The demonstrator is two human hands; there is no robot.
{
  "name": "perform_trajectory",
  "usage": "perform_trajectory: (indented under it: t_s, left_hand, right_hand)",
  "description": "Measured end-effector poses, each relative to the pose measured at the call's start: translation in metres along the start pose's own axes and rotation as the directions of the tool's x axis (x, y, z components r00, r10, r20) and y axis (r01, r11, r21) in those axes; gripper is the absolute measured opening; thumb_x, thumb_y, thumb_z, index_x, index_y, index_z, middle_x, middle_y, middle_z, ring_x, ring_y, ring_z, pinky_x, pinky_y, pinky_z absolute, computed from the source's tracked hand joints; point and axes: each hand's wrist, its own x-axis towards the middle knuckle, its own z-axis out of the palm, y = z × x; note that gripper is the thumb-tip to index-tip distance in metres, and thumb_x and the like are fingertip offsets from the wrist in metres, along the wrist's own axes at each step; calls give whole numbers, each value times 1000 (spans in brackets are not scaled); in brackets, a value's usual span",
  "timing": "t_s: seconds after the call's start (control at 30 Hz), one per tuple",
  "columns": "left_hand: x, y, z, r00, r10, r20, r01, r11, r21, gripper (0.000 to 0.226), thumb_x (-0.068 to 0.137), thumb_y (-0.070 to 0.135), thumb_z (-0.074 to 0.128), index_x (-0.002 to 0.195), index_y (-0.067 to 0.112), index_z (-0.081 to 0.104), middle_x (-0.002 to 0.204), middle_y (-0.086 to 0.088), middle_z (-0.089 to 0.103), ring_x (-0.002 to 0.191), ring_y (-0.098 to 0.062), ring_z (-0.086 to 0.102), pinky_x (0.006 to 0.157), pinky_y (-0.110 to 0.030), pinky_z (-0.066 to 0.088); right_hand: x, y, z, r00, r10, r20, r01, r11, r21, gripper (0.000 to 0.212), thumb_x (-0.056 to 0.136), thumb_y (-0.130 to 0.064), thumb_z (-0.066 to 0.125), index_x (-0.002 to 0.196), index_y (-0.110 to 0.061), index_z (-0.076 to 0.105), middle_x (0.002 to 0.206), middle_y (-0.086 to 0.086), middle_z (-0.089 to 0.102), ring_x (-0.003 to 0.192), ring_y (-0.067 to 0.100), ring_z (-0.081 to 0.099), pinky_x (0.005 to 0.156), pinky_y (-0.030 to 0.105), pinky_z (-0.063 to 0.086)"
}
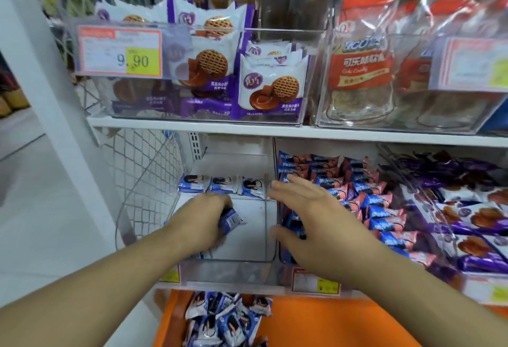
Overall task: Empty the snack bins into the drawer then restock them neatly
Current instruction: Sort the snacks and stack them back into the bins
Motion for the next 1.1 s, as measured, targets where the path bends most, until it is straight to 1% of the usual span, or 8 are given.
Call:
perform_trajectory:
  t_s: [0.2, 0.3, 0.37, 0.53, 0.7, 0.83, 0.97, 1.1]
  left_hand:
    - [9, 6, 0, 998, 53, 17, -49, 980, -194, 36, 92, 10, 73, 125, 24, 68, 112, 10, 68, 95, -4, 62, 69, -3, 43]
    - [11, 5, 9, 995, 37, 92, -23, 988, -153, 43, 92, 37, 75, 133, 26, 66, 125, 4, 70, 108, -15, 65, 90, -27, 54]
    - [14, 6, 13, 989, 23, 144, -7, 994, -110, 36, 93, 44, 72, 123, 24, 72, 117, 1, 73, 103, -19, 67, 88, -32, 55]
    - [25, 7, 12, 986, -30, 163, 70, 968, -243, 23, 81, 37, 85, 88, 23, 69, 90, 4, 70, 85, -18, 65, 76, -31, 55]
    - [16, 7, 2, 998, 21, -64, -37, 961, -272, 35, 75, 33, 90, 93, 28, 60, 94, 12, 65, 87, -13, 63, 74, -30, 52]
    - [12, 3, 4, 992, 120, 41, -105, 960, -259, 36, 77, 48, 88, 100, 35, 64, 101, 19, 61, 91, -2, 59, 74, -18, 45]
    - [15, -4, 7, 999, 50, 14, -47, 987, -151, 48, 79, 39, 87, 116, 31, 57, 101, 20, 54, 96, -10, 58, 75, -23, 45]
    - [30, 0, 13, 998, 50, -29, -53, 993, -106, 38, 76, 39, 86, 104, 30, 64, 95, 12, 62, 88, -14, 62, 72, -30, 51]
  right_hand:
    - [-1, 1, 2, 1000, 1, -14, -1, 1000, 8, 68, 104, -50, 55, 164, -37, 26, 170, -24, 16, 158, 1, -4, 127, 23, -1]
    - [1, 4, 3, 1000, -3, -22, 3, 1000, 21, 66, 103, -50, 56, 162, -36, 30, 169, -23, 19, 158, 2, -1, 126, 23, 0]
    - [2, 5, 4, 1000, -6, -26, 7, 1000, 26, 66, 103, -51, 57, 162, -36, 31, 169, -23, 20, 158, 2, 0, 125, 22, 0]
    - [3, 7, 6, 999, -14, -43, 16, 999, 35, 67, 102, -51, 58, 161, -34, 33, 169, -21, 22, 158, 2, 4, 126, 23, 6]
    - [3, 9, 6, 998, -20, -63, 24, 998, 63, 66, 100, -49, 61, 159, -34, 37, 167, -21, 26, 157, 2, 10, 125, 22, 9]
    - [3, 9, 7, 997, -26, -70, 30, 998, 55, 66, 100, -50, 62, 159, -34, 38, 167, -20, 27, 156, 3, 12, 126, 23, 12]
    - [2, 9, 7, 997, -24, -73, 28, 998, 60, 66, 100, -51, 62, 159, -35, 37, 167, -21, 27, 157, 3, 12, 126, 24, 12]
    - [3, 9, 7, 996, -28, -81, 32, 998, 54, 65, 100, -48, 62, 158, -35, 38, 166, -22, 27, 156, 1, 12, 124, 20, 10]
